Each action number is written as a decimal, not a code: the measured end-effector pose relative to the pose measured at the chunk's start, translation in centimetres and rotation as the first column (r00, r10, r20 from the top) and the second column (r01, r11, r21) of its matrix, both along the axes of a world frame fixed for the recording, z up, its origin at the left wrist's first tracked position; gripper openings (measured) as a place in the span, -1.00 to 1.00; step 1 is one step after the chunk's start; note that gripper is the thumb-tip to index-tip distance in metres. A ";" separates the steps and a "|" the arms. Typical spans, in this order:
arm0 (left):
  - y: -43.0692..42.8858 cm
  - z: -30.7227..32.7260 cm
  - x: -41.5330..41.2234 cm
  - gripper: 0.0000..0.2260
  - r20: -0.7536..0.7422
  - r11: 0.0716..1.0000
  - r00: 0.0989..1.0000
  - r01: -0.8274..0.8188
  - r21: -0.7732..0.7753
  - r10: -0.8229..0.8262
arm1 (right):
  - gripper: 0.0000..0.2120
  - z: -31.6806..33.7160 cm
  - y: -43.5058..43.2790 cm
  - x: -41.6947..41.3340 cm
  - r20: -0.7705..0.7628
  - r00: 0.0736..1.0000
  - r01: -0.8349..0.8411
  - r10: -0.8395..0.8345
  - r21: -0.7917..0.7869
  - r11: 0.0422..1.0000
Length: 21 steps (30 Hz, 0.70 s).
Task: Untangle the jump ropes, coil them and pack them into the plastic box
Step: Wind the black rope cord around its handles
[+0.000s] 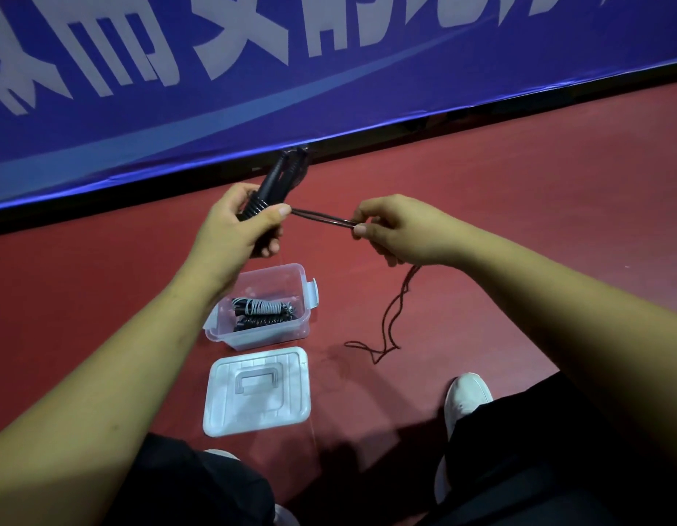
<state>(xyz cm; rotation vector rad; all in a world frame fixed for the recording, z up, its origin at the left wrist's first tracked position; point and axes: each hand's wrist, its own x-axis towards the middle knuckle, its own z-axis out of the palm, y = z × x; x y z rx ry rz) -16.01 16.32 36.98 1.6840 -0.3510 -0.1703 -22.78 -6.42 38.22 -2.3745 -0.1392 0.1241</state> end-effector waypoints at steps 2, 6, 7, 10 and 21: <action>-0.1 0.0 0.0 -0.83 -0.043 1.000 0.999 -0.010 0.005 0.010 | -0.83 0.2 0.2 -0.1 -0.006 1.000 0.003 -0.004 -0.033 0.999; 0.0 -0.5 0.3 -0.77 -0.115 0.999 0.993 -0.026 0.041 0.031 | -0.81 0.8 0.9 0.0 0.028 0.999 -0.037 0.040 -0.102 0.994; 0.1 -0.6 0.5 -0.77 -0.086 0.995 0.996 -0.027 0.092 0.035 | -0.81 1.0 1.0 -0.1 0.054 0.997 -0.056 0.064 -0.133 0.990; 0.4 -1.3 1.0 -0.72 0.197 0.866 0.980 -0.085 0.493 -0.016 | -0.85 1.3 1.5 -0.6 0.153 0.973 -0.119 0.172 -0.310 0.943; -2.6 -2.6 -2.0 -0.82 0.143 0.388 0.933 -0.004 0.922 -0.330 | -0.73 1.4 1.2 -0.3 0.523 0.816 0.116 0.248 -0.567 0.816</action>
